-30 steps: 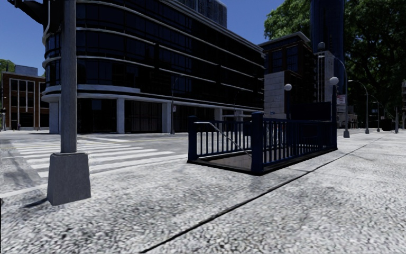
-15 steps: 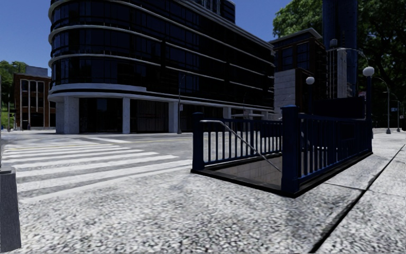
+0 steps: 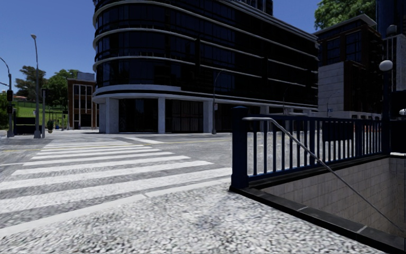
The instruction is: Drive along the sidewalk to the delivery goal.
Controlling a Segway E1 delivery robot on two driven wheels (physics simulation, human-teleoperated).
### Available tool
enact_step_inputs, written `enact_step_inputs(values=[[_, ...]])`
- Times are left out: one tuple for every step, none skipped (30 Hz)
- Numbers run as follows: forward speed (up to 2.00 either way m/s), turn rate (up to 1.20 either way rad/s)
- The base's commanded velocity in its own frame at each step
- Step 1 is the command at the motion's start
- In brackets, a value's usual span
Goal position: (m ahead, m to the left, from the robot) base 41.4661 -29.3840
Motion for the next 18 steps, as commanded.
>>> enact_step_inputs(values=[[2.00, 0.56], [2.00, 0.57], [2.00, 0.58], [2.00, 0.58], [2.00, 0.58], [2.00, 0.58], [2.00, 0.58], [2.00, 0.58], [2.00, 0.58], [2.00, 0.58], [2.00, 0.58], [2.00, 0.58], [2.00, 0.58], [2.00, 0.58], [2.00, 0.58], [2.00, 0.58], [2.00, 0.58], [2.00, 0.58]])
